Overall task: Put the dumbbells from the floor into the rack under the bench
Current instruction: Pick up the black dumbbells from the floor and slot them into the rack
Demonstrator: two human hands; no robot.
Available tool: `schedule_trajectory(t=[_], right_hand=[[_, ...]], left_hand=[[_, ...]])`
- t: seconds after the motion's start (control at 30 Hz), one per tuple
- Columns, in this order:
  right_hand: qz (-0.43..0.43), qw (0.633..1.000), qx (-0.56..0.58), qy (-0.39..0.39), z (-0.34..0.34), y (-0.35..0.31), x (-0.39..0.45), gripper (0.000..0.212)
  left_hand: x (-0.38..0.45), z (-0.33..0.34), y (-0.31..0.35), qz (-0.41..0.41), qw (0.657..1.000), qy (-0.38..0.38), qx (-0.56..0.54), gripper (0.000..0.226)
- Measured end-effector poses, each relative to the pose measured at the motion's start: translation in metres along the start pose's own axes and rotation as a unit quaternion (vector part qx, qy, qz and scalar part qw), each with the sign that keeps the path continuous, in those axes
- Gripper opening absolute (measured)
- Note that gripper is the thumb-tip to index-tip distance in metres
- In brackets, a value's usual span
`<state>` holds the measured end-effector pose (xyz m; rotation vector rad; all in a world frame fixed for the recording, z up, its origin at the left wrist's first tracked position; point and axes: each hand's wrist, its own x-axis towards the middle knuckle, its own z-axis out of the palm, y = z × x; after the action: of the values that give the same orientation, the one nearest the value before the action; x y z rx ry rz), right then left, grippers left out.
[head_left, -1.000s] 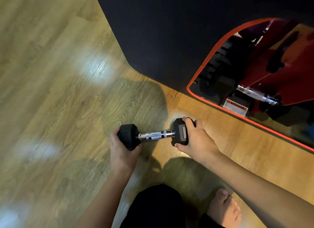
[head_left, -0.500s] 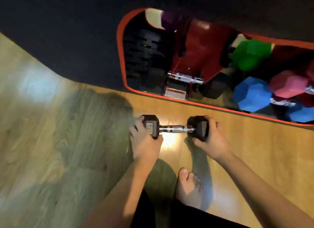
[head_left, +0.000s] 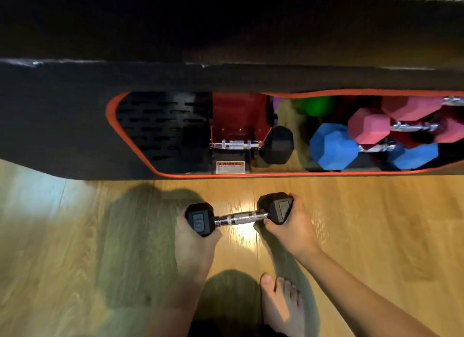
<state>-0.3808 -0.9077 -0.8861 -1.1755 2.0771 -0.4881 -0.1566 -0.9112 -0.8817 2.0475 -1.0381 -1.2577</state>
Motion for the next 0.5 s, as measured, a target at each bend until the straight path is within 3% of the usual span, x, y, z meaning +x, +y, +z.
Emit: schedule_trajectory(t=[0.23,0.5], right_hand=[[-0.042,0.991,0.105,0.072,-0.031,-0.035,-0.025,0.085],[-0.144,0.958,0.112,0.220,-0.096,-0.114,-0.026,0.088]], left_hand=[[-0.019,-0.033,0.053,0.077,0.997,0.014,-0.014,0.082],[-0.028,-0.073,0.142,0.205,0.975,0.054,-0.066,0.092]])
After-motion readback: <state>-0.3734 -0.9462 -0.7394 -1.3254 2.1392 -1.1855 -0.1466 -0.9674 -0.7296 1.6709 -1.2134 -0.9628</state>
